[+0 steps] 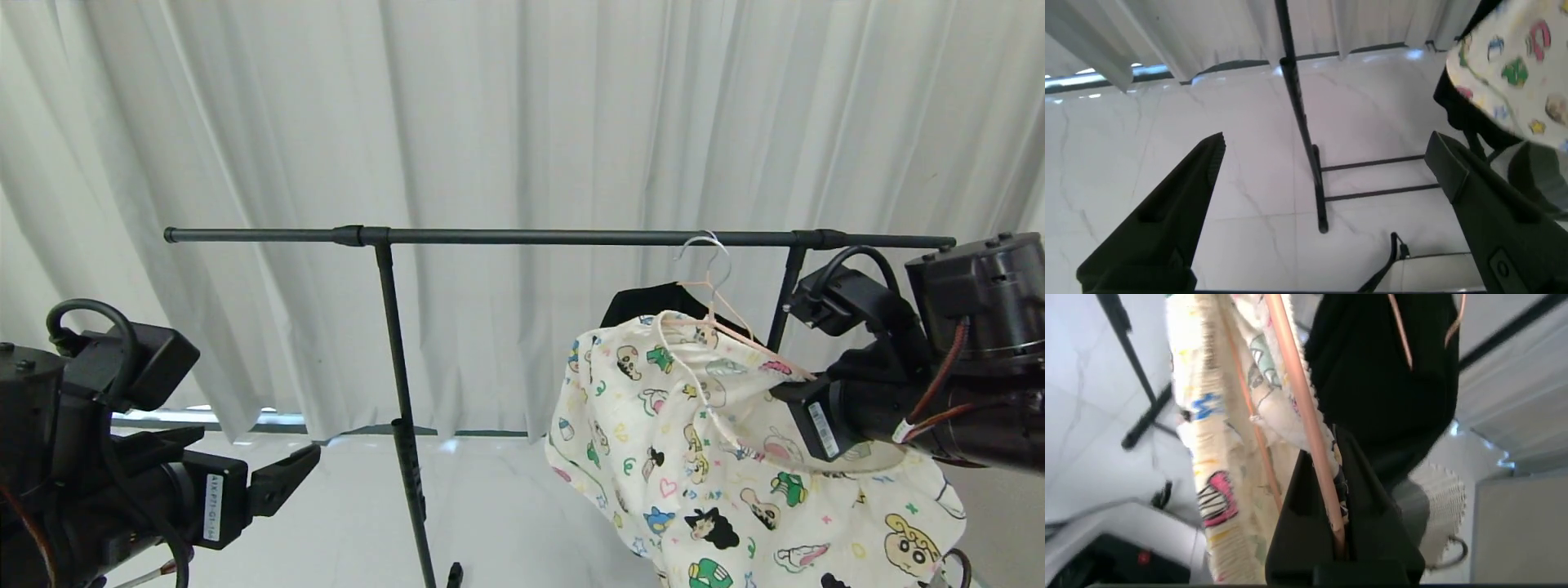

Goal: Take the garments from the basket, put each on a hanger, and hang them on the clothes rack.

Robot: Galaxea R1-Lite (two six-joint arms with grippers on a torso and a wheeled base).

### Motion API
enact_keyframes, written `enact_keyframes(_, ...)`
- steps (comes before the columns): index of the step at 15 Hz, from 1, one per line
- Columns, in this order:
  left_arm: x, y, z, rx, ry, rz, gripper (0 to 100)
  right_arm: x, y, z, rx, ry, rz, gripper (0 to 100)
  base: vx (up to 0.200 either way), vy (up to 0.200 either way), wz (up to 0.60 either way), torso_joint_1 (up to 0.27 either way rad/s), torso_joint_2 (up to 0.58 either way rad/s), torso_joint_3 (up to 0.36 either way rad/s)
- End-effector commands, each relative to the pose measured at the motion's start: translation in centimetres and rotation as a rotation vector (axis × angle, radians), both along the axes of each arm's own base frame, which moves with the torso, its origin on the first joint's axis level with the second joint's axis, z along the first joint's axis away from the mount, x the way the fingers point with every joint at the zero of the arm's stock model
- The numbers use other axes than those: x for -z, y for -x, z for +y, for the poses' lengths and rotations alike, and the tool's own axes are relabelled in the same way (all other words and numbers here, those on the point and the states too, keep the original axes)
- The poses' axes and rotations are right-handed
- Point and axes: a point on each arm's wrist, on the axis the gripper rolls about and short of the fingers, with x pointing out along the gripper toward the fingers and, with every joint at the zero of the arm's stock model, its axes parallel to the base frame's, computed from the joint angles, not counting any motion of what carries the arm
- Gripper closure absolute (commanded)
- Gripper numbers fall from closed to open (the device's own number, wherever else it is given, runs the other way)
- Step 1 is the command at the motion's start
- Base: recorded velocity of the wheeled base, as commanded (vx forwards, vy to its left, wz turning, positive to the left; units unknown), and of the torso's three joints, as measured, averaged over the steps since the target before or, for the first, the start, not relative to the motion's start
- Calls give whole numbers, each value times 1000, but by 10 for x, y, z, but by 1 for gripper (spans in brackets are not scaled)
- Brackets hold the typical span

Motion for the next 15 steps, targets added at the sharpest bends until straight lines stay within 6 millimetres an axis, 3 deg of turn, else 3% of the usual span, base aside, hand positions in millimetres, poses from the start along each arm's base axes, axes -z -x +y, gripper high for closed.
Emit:
enact_keyframes(1,0,1,-3,17,2,-1,0,2,-15,9,7,3,3,100,0,0,0,0,0,0)
enact_keyframes(5,-3,0,-7,44,18,-39,0,-4,-30,16,78,22,-39,100,200,0,0,-2,1,2)
enact_keyframes(15,-5,5,-9,67,22,-52,0,-4,-28,19,64,23,-38,100,200,0,0,6,3,0)
